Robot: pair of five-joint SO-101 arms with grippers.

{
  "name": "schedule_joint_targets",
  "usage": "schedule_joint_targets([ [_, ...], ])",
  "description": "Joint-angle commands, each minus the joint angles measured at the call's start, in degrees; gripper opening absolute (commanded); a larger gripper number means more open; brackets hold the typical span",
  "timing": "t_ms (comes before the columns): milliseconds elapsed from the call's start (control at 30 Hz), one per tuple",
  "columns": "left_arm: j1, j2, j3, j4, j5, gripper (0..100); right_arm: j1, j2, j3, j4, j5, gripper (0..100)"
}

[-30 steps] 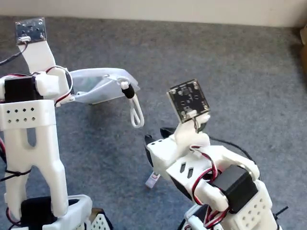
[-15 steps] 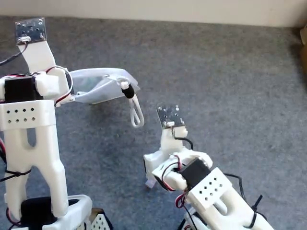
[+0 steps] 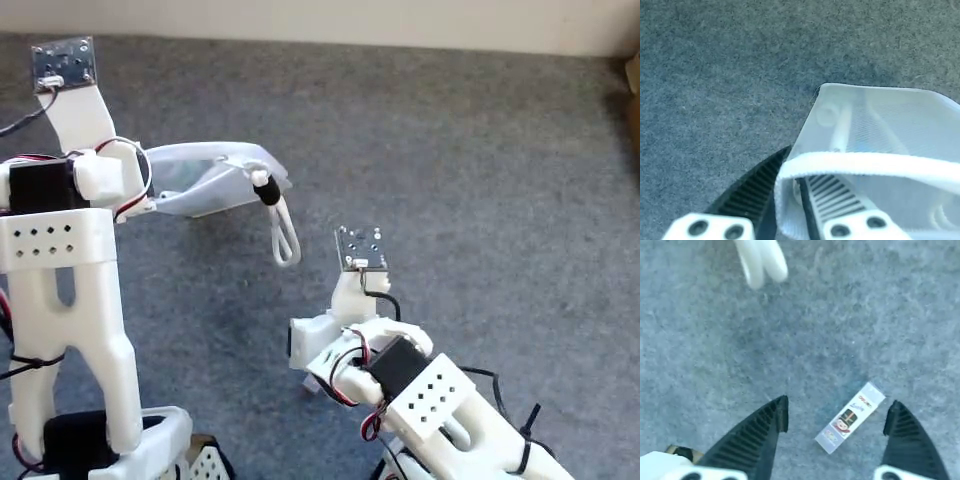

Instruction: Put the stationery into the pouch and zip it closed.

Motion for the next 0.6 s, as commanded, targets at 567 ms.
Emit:
schedule_joint_targets([
  [567, -0.4, 1.54, 1.89, -1.14, 0.44, 1, 4.26, 32.92, -1.98, -15.96, -4.04, 23.1],
])
